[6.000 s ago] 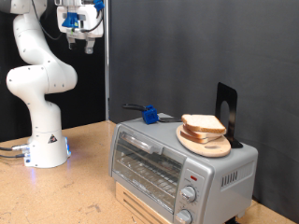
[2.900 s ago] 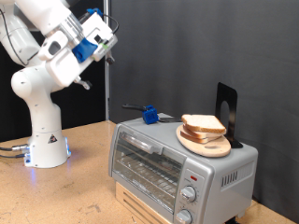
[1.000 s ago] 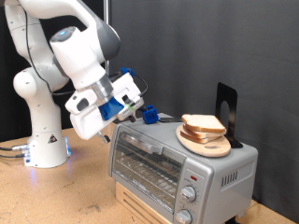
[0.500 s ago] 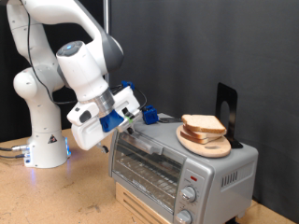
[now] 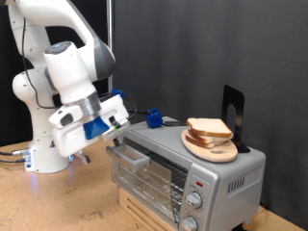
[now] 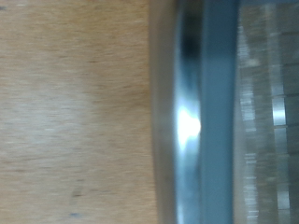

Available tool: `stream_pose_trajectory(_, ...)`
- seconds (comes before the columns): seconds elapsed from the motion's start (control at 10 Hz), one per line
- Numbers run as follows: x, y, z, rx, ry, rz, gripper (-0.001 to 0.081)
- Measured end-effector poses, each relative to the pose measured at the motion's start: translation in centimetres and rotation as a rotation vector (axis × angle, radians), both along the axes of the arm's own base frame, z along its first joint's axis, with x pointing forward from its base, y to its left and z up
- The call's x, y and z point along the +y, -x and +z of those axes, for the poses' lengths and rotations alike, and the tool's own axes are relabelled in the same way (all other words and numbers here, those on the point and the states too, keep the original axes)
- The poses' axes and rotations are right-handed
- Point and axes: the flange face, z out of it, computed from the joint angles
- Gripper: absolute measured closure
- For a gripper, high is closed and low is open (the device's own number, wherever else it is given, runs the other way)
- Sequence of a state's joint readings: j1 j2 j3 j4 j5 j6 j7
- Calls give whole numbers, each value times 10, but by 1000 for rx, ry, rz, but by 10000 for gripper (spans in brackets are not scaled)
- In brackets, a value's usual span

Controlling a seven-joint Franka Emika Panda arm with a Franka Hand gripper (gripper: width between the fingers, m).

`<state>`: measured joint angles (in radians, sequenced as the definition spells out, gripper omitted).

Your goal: Make a piece of toast with the oven

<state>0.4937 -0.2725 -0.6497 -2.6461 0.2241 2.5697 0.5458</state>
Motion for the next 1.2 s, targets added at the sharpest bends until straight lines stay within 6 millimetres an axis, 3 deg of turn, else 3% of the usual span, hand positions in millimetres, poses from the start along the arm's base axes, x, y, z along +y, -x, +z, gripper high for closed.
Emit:
stream_pose_trajectory(0.6, -67, 0, -51, 100, 146, -116, -2)
stream_pose_trajectory(1.0, -87, -3, -105, 135, 205, -220, -2)
stream_pose_trajectory(1.2, -86, -14, -129, 151, 202, -250, -2)
